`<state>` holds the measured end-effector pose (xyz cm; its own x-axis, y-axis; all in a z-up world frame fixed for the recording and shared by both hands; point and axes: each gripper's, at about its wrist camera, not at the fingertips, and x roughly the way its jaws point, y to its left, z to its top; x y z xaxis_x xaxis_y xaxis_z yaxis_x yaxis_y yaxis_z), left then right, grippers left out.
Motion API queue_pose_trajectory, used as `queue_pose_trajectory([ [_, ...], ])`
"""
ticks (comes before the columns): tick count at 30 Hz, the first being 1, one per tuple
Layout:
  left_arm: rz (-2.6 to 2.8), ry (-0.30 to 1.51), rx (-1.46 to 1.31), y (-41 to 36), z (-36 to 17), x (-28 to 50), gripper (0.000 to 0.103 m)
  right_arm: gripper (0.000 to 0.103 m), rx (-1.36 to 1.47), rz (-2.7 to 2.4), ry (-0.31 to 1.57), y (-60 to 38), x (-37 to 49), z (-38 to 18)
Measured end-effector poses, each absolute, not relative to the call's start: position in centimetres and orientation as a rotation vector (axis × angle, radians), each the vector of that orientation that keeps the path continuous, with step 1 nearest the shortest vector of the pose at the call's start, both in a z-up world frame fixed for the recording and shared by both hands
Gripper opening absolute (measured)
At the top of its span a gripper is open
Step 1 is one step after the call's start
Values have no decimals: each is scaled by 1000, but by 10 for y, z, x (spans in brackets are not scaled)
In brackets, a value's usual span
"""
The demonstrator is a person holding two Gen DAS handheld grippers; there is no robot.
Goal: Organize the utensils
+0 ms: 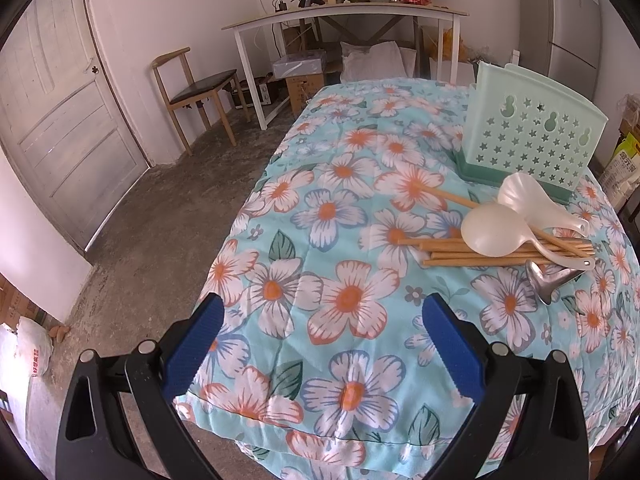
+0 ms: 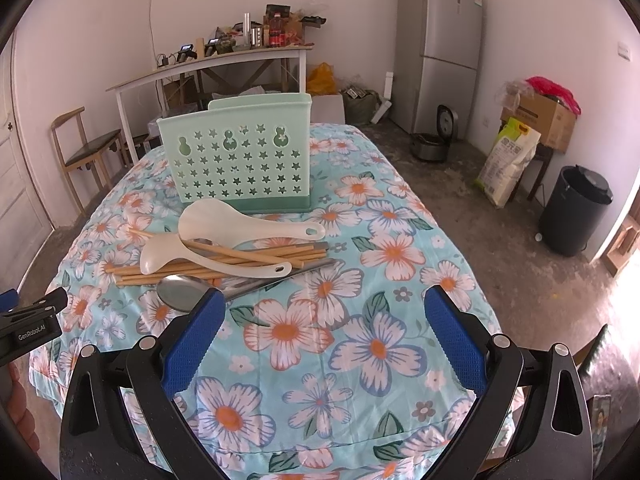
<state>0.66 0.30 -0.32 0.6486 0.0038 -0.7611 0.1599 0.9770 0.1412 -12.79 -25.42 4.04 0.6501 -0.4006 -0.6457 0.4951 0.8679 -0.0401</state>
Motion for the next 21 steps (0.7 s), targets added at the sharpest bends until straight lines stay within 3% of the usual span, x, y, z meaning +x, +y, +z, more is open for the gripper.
queue_pose_trajectory([
  [21, -90, 863, 199, 3, -1, 7, 97, 95, 149, -507, 698, -254, -129, 41],
])
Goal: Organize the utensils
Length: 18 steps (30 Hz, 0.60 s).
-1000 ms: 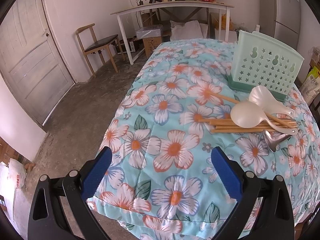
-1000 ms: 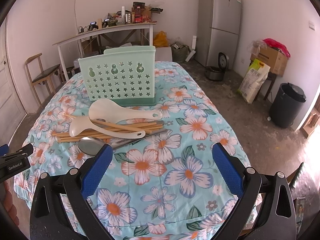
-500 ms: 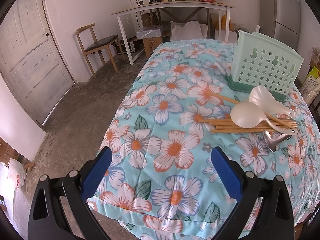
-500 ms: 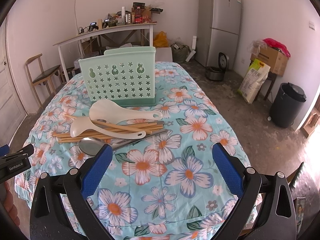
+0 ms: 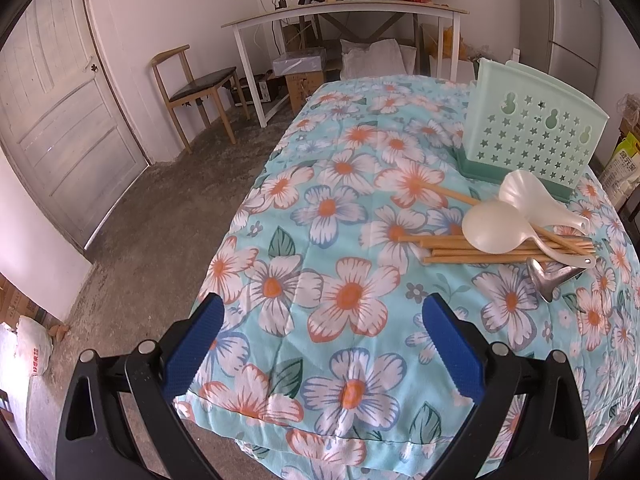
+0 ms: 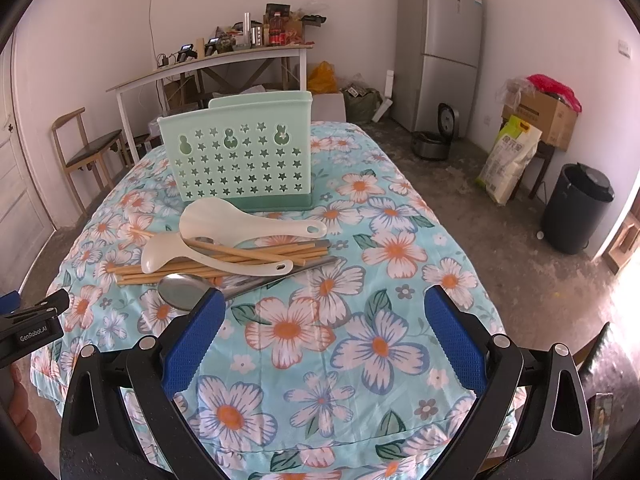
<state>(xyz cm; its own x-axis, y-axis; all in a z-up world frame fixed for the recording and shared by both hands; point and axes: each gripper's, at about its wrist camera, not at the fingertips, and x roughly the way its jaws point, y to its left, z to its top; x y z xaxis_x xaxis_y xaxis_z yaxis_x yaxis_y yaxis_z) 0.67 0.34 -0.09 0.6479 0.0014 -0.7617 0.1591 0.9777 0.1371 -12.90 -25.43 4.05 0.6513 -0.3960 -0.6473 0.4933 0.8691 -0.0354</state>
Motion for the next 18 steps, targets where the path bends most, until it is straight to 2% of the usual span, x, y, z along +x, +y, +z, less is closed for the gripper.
queue_pose_trajectory([
  [18, -189, 925, 163, -3, -16, 17, 97, 95, 148, -491, 706, -259, -128, 26],
])
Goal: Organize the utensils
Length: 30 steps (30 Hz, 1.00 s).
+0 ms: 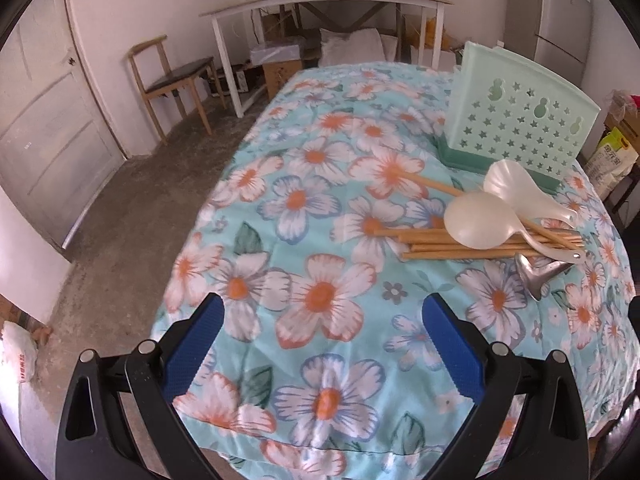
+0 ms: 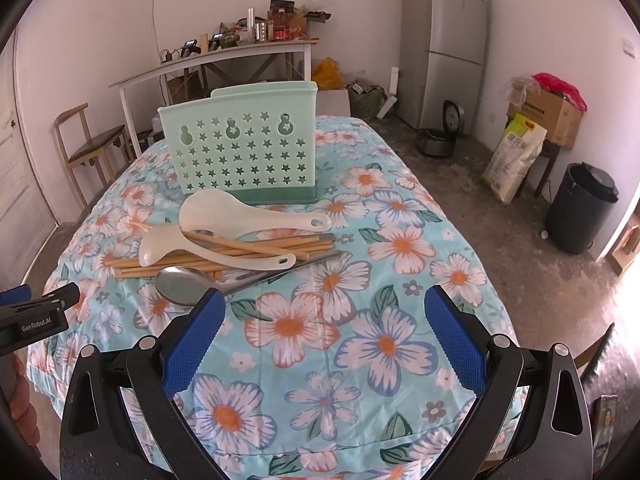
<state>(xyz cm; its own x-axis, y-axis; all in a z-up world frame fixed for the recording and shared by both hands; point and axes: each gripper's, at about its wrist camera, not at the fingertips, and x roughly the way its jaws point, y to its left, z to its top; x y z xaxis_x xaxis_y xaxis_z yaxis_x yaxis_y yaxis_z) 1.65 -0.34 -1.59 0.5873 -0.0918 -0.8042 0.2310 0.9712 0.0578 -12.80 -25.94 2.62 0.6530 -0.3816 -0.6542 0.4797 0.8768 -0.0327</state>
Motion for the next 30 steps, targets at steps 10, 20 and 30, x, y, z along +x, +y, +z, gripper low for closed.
queue_pose_trajectory([
  [10, -510, 886, -1, -21, -19, 16, 97, 95, 143, -473, 709, -277, -130, 9],
  [20, -675, 893, -78, -57, -28, 26, 97, 95, 201, -394, 719, -288, -130, -6],
  [30, -735, 1021, -142, -74, -60, 42, 60, 95, 225, -355, 750, -293, -121, -17],
])
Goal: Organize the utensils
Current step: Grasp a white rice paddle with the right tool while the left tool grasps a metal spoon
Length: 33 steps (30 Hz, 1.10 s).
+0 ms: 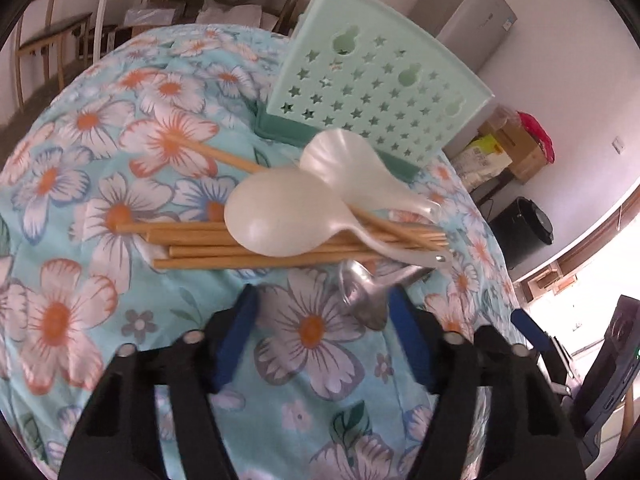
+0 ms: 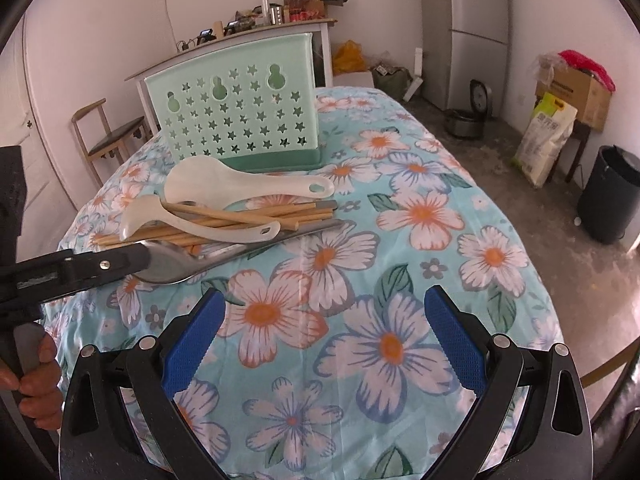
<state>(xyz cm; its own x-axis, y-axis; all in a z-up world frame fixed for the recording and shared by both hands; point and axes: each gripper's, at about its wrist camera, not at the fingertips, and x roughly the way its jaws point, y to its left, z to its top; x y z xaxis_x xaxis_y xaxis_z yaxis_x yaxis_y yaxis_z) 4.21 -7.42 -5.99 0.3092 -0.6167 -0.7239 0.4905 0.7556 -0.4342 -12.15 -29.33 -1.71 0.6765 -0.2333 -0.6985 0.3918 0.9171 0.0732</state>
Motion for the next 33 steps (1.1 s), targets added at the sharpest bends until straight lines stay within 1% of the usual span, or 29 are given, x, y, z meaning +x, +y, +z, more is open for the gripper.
queue_pose_trajectory([
  [2, -736, 1024, -162, -75, -62, 46, 47, 95, 223, -350, 752, -294, -120, -18],
  [3, -739, 1027, -172, -76, -62, 48, 44, 95, 221, -348, 754, -295, -119, -18],
  [5, -752, 1037, -188, -78, -64, 50, 29, 95, 217, -345, 753, -295, -118, -17],
  [6, -754, 1039, -189, -80, -64, 50, 26, 95, 214, -346, 750, -296, -117, -16],
  [8, -765, 1049, -197, -80, -67, 49, 10, 95, 209, -347, 737, -298, -118, -13],
  [14, -802, 1042, -174, -72, -57, 42, 4, 94, 147, -343, 635, -296, -124, 9],
  [15, -801, 1043, -167, -65, -56, 41, 4, 93, 123, -329, 617, -294, -123, 14],
  [17, -797, 1052, -174, -50, -55, 41, 4, 86, 73, -298, 594, -289, -118, 23],
  [20, -777, 1076, -216, -20, -58, 43, 4, 73, -39, -199, 576, -270, -98, 33],
  [22, -763, 1081, -236, -6, -58, 44, 4, 57, -122, -140, 590, -255, -81, 33],
  [24, -748, 1076, -247, 9, -59, 43, 4, 51, -230, -70, 615, -238, -62, 26],
  [25, -743, 1075, -249, 14, -60, 44, 4, 44, -282, -44, 633, -231, -54, 22],
  [26, -737, 1075, -254, 20, -60, 44, 4, 40, -351, -18, 658, -222, -44, 15],
  [27, -736, 1076, -259, 24, -61, 45, 4, 33, -409, 7, 677, -214, -37, 9],
  [28, -735, 1078, -263, 27, -62, 46, 4, 29, -457, 33, 691, -207, -32, 4],
  [31, -747, 1081, -277, 33, -66, 47, 4, 25, -621, 95, 725, -189, -21, -12],
  [33, -758, 1077, -275, 35, -67, 47, 5, 25, -729, 121, 734, -179, -20, -22],
])
